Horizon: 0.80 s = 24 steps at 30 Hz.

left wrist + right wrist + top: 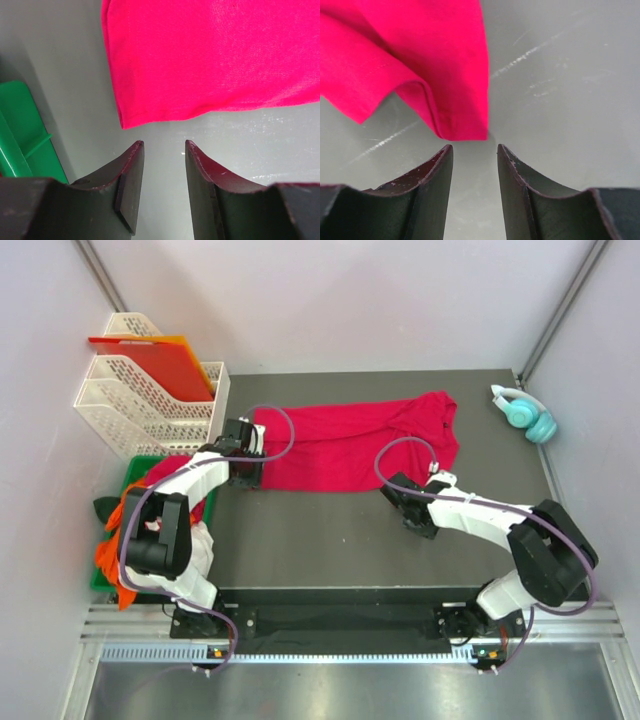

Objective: Fold and stack the t-shirts
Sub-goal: Fold the tshirt

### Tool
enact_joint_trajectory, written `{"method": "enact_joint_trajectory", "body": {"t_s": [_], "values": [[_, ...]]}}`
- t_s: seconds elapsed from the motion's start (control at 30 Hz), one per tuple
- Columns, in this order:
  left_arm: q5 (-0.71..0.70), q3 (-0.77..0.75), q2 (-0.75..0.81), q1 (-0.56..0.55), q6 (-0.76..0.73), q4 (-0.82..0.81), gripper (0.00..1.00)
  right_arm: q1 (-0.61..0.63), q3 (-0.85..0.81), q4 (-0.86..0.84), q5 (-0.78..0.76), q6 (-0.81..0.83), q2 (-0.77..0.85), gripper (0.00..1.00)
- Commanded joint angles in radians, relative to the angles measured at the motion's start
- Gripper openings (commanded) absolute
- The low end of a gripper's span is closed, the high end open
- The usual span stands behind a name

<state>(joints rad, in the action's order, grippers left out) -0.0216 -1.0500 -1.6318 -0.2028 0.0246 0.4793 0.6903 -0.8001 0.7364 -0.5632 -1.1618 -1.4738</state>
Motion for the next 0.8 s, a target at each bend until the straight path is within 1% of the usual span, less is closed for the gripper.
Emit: {"method": "enact_joint_trajectory", "body": {"t_s": [0.0,0.23,0.37,0.6,0.77], "values": [[0.009,0.002,0.01,0.003,0.005,-0.021,0.44,0.021,-0.027,-0.049,-0.024,-0.044,-0.026,0.42],[0.011,0.001,0.004,0.003,0.005,-0.019,0.44,0.021,-0.007,-0.037,-0.073,-0.088,-0.023,0.41],[0.015,-0.002,-0.007,0.003,0.009,-0.021,0.43,0.02,0.005,-0.011,-0.101,-0.114,0.009,0.41],[0.017,-0.004,-0.013,0.003,0.012,-0.021,0.43,-0.011,0.029,-0.002,-0.125,-0.114,0.03,0.41],[0.015,-0.002,-0.007,0.003,0.012,-0.018,0.43,-0.041,0.05,-0.017,-0.129,-0.113,0.014,0.41]]}}
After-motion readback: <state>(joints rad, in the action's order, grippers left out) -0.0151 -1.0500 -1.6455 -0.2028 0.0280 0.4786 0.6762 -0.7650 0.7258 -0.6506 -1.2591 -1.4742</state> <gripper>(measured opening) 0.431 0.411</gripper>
